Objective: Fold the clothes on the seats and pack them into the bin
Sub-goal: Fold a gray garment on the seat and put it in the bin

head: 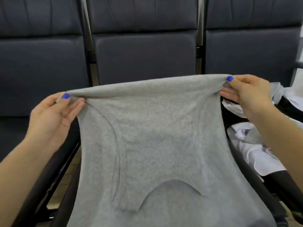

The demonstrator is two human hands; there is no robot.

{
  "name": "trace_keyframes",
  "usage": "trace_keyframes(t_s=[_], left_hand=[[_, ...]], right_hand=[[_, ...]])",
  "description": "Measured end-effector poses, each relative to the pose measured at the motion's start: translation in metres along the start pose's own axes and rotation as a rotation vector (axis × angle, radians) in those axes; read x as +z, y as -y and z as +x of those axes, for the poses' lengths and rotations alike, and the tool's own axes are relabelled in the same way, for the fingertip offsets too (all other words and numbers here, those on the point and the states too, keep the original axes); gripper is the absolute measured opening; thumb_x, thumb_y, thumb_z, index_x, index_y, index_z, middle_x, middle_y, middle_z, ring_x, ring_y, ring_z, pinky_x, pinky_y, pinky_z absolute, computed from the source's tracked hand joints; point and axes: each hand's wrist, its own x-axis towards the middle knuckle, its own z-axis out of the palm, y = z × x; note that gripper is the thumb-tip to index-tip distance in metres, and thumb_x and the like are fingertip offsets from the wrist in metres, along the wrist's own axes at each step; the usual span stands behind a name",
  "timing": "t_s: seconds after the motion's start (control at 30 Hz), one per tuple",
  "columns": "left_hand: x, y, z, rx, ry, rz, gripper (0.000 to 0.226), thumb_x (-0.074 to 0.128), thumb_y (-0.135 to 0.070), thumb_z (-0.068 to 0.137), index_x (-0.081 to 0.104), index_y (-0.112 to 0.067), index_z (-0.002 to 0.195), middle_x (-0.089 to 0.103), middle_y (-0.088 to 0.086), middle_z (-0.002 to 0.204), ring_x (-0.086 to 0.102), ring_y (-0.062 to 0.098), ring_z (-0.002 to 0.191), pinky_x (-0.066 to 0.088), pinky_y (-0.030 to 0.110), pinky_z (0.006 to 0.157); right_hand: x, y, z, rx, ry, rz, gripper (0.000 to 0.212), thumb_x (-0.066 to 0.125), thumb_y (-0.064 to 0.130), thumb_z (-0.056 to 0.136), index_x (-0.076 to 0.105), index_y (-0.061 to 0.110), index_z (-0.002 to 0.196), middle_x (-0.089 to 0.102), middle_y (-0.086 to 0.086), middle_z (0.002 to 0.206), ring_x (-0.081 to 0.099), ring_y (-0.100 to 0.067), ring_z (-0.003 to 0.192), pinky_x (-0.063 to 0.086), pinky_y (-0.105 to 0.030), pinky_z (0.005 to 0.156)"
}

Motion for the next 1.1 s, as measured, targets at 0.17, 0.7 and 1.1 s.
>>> trace_keyframes(t_s=[0.17,0.7,1.1], left_hand=[[0.011,0.001,0.012,0.069,-0.03,-0.063,0.016,0.053,-0.011,0.096,0.063,-0.016,0.086,0.072,-0.004,0.084,0.07,0.015,0.097,0.055,0.023,0.083],[-0.07,0.047,-0.023,-0.092,0.214,0.321,0.051,0.077,-0.042,0.069,0.066,-0.015,0.111,0.064,0.016,0.119,0.063,0.03,0.111,0.056,0.036,0.086],[-0.084,0.061,-0.073,-0.402,0.599,0.638,0.071,0.086,-0.065,0.037,0.073,-0.012,0.081,0.072,0.014,0.098,0.068,0.023,0.099,0.056,0.026,0.083]], right_hand=[[0.001,-0.008,-0.003,-0.053,0.028,0.049,0.009,0.06,0.01,0.092,0.062,0.01,0.083,0.071,0.0,0.073,0.072,-0.01,0.076,0.057,-0.019,0.07],[-0.061,-0.072,-0.055,0.31,0.478,-0.318,0.086,0.095,0.049,0.025,0.067,-0.009,0.083,0.07,-0.025,0.078,0.072,-0.027,0.07,0.059,-0.025,0.06],[-0.071,-0.081,-0.069,0.272,0.726,-0.748,0.012,0.079,0.008,0.074,0.069,0.002,0.07,0.07,-0.016,0.066,0.065,-0.021,0.063,0.05,-0.017,0.056]])
